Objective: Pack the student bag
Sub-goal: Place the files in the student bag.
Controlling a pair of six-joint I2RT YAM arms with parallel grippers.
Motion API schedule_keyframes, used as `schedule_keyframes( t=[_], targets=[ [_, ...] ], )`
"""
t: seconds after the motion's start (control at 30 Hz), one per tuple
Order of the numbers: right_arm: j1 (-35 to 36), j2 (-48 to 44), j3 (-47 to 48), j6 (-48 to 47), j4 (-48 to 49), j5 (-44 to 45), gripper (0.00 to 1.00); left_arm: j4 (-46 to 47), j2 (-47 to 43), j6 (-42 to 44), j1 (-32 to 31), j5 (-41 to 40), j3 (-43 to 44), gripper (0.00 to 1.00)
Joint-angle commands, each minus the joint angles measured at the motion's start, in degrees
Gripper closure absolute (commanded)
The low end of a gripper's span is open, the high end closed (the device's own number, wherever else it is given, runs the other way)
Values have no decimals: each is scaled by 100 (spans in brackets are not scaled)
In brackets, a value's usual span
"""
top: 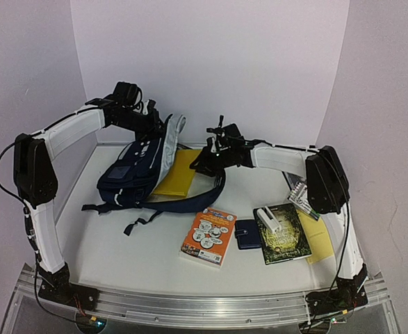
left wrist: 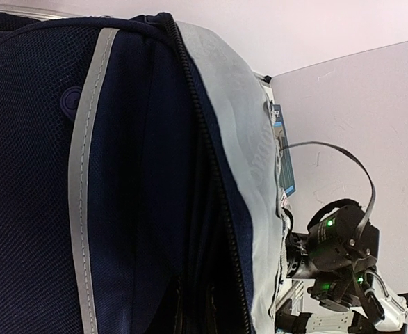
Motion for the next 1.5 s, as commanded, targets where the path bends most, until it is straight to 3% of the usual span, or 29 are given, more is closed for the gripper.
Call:
schedule_keyframes(
  t=[0.0, 0.13, 0.2, 0.3, 0.43, 0.6, 0.9, 1.2, 1.47],
  targets=[
    [95, 540, 713, -151, 39, 77, 83, 739, -366, 13, 30, 286, 209, 100],
    [181, 806, 944, -222, 41, 112, 87, 735, -295, 0, 30, 309, 236, 100],
    [184, 792, 808, -306, 10, 121, 83, 728, -293, -5, 44, 277, 221, 100],
    [141, 538, 582, -626, -200, 223, 68, 735, -310, -32, 85, 182, 146, 100],
    [92, -43, 564, -1291, -758, 675, 33, 747, -328, -53, 137, 71, -21, 100],
    [75, -805, 564, -2015, -1085, 1092, 20, 770, -358, -20, 204, -56, -221, 100],
    [-287, -683, 690, -2136, -1103, 834, 22, 996, -352, -85, 241, 166, -346, 100],
    [-295, -162, 1166, -3512, -1343, 1407, 41, 861, -391, 64, 241, 247, -418, 100],
    [-144, 530, 1796, -4538, -1607, 2170, 37, 920, -412, 48, 241, 327, -458, 100]
  ],
)
